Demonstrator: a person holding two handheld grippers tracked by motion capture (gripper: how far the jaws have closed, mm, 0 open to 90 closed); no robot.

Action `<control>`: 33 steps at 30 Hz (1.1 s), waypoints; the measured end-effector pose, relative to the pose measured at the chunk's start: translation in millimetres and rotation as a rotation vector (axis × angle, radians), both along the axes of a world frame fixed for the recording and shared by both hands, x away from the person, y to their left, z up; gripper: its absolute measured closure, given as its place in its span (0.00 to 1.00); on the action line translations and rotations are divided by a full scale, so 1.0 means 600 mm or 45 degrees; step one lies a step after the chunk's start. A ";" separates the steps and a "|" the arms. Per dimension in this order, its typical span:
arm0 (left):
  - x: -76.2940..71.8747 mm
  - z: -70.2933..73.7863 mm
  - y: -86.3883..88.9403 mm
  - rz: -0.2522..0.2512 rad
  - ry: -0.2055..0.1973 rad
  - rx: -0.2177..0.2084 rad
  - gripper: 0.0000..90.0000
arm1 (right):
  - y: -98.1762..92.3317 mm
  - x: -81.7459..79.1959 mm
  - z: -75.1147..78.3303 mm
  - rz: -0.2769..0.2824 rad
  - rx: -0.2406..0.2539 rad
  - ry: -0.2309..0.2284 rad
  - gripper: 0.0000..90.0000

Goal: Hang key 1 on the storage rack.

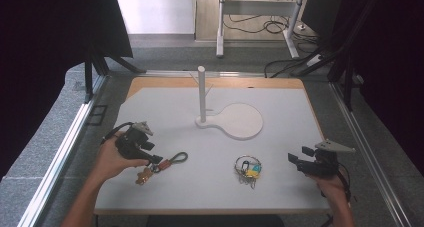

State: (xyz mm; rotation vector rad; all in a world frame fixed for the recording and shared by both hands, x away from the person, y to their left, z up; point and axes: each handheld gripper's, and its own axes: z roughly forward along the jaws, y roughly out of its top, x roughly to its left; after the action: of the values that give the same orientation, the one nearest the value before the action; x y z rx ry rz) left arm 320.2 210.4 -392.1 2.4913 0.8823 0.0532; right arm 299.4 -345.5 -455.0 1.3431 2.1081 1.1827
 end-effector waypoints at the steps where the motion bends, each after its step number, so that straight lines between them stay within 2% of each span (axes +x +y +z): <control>1: 0.002 0.000 -0.003 -0.005 0.005 0.013 0.42 | 0.001 0.000 0.000 -0.002 -0.001 0.003 0.35; 7: 0.012 -0.006 -0.023 -0.035 0.050 0.079 0.44 | 0.003 0.001 -0.003 0.002 -0.008 0.018 0.35; 9: 0.017 -0.012 -0.030 -0.047 0.080 0.118 0.46 | 0.006 0.002 -0.005 0.006 -0.017 0.026 0.35; 23: 0.030 -0.045 -0.054 -0.068 0.146 0.221 0.50 | 0.016 0.005 -0.012 0.014 -0.042 0.052 0.35; 33: 0.042 -0.067 -0.069 -0.068 0.165 0.273 0.49 | 0.015 0.008 -0.015 -0.004 -0.049 0.067 0.35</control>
State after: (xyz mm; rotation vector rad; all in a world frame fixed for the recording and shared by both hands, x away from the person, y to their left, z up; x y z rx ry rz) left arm 345.7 169.2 -432.1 2.7430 0.9037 -0.0335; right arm 304.2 -336.4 -464.1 1.3742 2.1526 1.1114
